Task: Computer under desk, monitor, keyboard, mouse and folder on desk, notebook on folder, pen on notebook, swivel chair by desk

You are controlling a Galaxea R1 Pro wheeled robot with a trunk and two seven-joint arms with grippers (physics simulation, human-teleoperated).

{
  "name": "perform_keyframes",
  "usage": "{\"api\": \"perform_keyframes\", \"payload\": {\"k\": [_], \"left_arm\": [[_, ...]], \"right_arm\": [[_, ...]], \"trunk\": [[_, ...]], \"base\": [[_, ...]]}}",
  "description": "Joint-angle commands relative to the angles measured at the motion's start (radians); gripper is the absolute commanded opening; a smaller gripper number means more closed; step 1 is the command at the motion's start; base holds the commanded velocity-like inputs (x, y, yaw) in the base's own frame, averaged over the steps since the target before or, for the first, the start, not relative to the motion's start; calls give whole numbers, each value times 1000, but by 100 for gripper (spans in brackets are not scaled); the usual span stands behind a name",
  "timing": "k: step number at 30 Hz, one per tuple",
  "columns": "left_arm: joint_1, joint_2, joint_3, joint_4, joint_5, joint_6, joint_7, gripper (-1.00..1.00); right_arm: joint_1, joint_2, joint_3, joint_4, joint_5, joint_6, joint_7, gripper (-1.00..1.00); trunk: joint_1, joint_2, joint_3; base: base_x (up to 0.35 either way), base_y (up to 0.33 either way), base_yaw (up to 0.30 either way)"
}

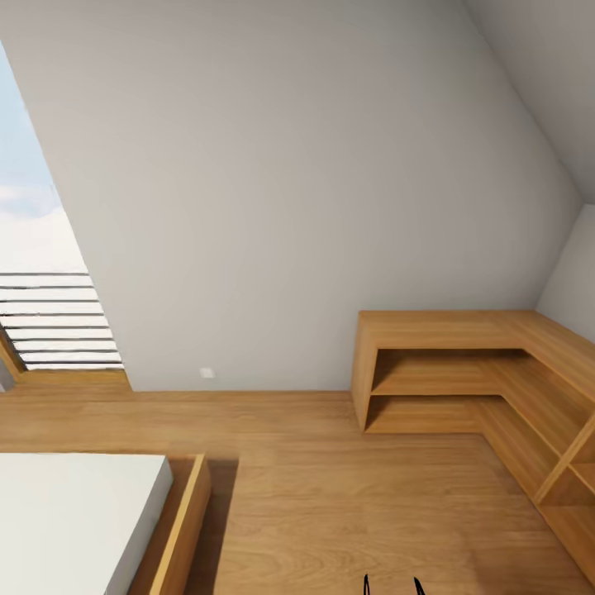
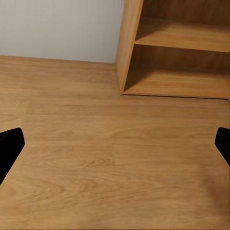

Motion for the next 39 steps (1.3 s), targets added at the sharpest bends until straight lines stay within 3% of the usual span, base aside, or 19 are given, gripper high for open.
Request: {"api": "perform_keyframes", "payload": {"k": [1, 6, 18, 39], "left_arm": [[0, 1, -5, -1, 10, -6, 5, 100], [0, 1, -5, -1, 10, -6, 5, 100], [0, 1, -5, -1, 10, -6, 5, 100], [0, 2, -5, -1, 11, -6, 5, 100]], "right_arm": [[-1, 0, 9, 0, -4, -1, -6, 100], [0, 0, 9, 0, -4, -1, 0, 100], [0, -1, 7, 9, -4, 0, 88, 100], [-1, -1, 9, 10, -2, 56, 96, 100]], "trunk": [[1, -1, -1], [1, -1, -1], [1, -1, -1], [1, -1, -1]], "base": [[321, 0, -85], [321, 0, -165], [321, 0, -253], [321, 0, -262]]}}
